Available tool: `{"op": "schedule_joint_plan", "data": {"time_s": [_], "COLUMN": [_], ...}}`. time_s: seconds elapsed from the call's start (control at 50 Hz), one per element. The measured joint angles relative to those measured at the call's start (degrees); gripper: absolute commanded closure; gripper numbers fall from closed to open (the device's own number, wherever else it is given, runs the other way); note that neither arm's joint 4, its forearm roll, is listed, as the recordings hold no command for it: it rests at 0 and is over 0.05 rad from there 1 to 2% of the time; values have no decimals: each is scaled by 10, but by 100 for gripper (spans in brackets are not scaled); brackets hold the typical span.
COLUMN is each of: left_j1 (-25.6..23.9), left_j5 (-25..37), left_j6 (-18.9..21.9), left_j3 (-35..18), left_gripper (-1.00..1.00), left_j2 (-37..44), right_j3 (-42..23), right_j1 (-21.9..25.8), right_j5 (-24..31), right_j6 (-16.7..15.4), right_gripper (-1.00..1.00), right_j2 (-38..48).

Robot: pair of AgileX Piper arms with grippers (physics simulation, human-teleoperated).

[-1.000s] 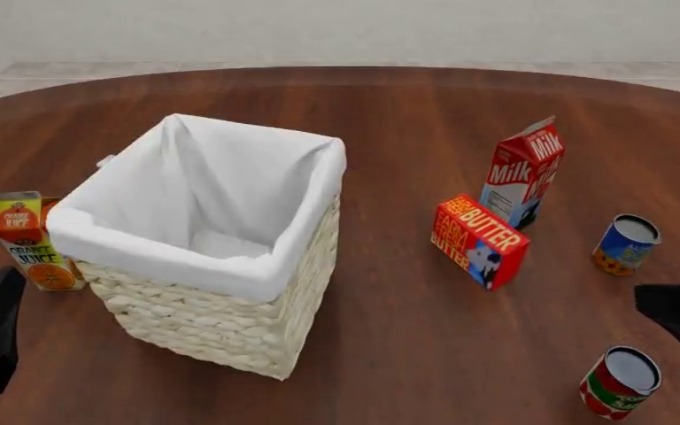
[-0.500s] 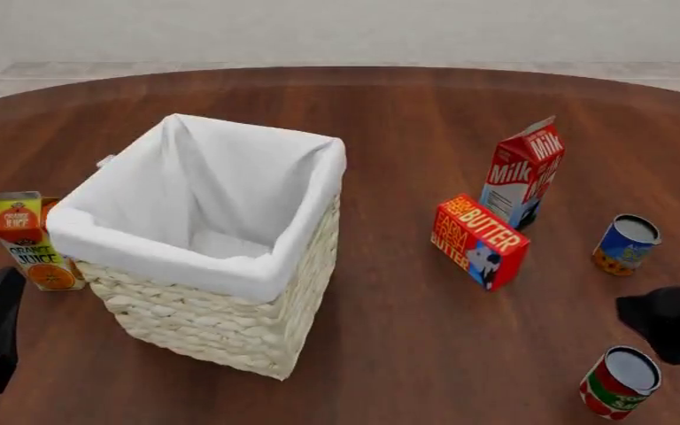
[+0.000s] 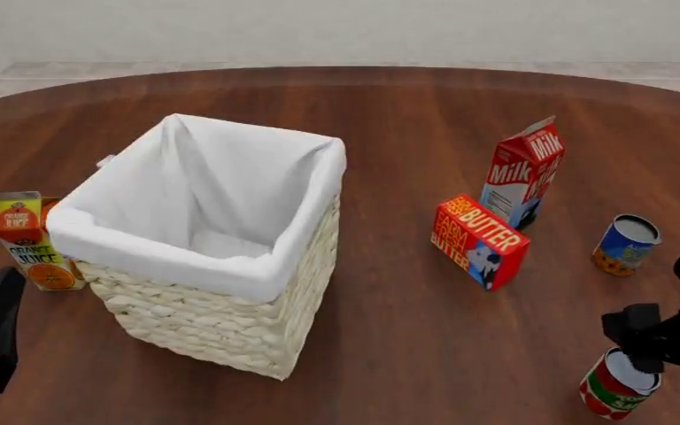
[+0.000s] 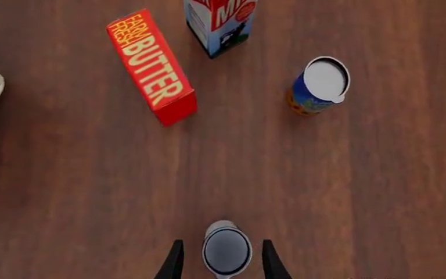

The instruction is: Pick up the tomato sauce, and put it in the basket.

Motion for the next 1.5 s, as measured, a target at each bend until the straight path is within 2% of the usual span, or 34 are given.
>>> {"op": "schedule_joint_plan", "data": {"time_s": [0.48,1.5], "left_j1": [0,0], "left_j5": [0,0], "left_j6": [0,0], "left_j3": [0,0], "left_gripper": [-100,-100], "left_j2": [0,0], "right_j3": [46,114], "right_j1": [-32,-30], "right_j5": [-39,-120], "right_j6": [-24,-21], "right_gripper": [-100,-100], "right_j2": [23,92]}}
